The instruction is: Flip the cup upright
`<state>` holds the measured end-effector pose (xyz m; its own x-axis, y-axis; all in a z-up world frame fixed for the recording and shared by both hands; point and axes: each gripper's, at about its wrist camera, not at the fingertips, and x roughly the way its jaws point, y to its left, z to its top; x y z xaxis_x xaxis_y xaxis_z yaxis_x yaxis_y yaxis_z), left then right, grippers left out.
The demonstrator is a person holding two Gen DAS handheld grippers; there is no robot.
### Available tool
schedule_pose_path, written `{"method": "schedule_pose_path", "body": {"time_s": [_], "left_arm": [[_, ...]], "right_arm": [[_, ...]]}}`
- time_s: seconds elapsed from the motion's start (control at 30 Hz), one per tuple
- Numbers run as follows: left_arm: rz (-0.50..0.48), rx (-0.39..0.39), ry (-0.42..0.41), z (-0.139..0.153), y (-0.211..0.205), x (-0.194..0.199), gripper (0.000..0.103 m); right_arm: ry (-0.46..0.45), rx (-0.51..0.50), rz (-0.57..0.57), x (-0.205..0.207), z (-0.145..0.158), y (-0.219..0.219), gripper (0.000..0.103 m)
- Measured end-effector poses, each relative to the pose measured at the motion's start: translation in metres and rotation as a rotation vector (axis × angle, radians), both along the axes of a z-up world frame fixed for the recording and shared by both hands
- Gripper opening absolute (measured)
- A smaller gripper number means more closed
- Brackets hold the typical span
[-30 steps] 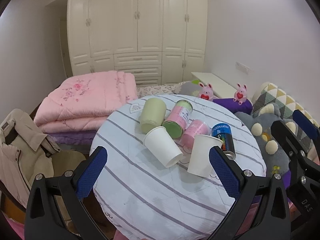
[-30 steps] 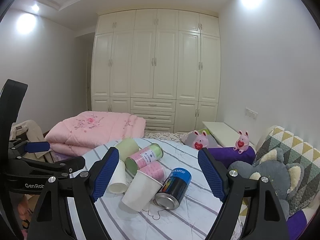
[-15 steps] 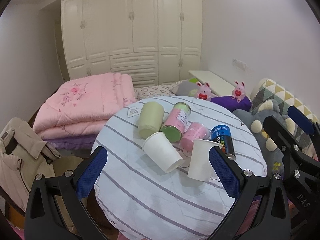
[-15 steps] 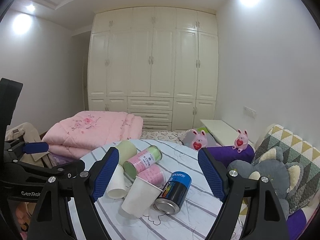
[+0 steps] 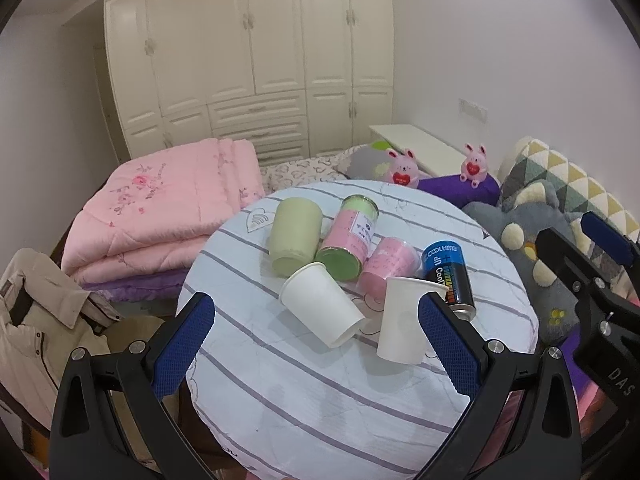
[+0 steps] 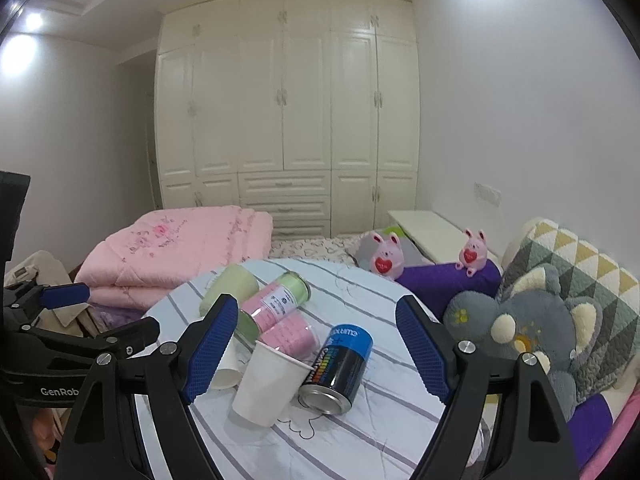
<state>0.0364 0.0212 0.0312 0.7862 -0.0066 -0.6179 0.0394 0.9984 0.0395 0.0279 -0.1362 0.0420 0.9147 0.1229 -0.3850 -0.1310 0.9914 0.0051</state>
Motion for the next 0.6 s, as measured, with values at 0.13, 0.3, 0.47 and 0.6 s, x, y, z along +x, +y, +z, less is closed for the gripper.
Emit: {"method": "schedule_pose_path", "body": {"time_s": [0.13,0.3,0.47,0.6], "left_arm": [[-0.001,0.005,0.024,-0.003,0.002,0.012,0.103],[0.009,-0.001,0.056,-0.007,0.008,0.025,0.103],[0.019,0.003,0.079,-0.012,0.011,0.037,0.103],[0.021,0.001,0.099,-0.016,0.013,0.048,0.103]], "right_arm": [[0.024,0.007,-0.015,0.006,0.0,-0.003,0.083],[0.057,0.005,-0.016,0.016,-0.002,-0.003,0.083],[0.083,0.007,-0.017,0.028,-0.007,-0.003,0.083],[0.109,0.007,-0.016,0.037,-0.012,-0.004,0.083]]}}
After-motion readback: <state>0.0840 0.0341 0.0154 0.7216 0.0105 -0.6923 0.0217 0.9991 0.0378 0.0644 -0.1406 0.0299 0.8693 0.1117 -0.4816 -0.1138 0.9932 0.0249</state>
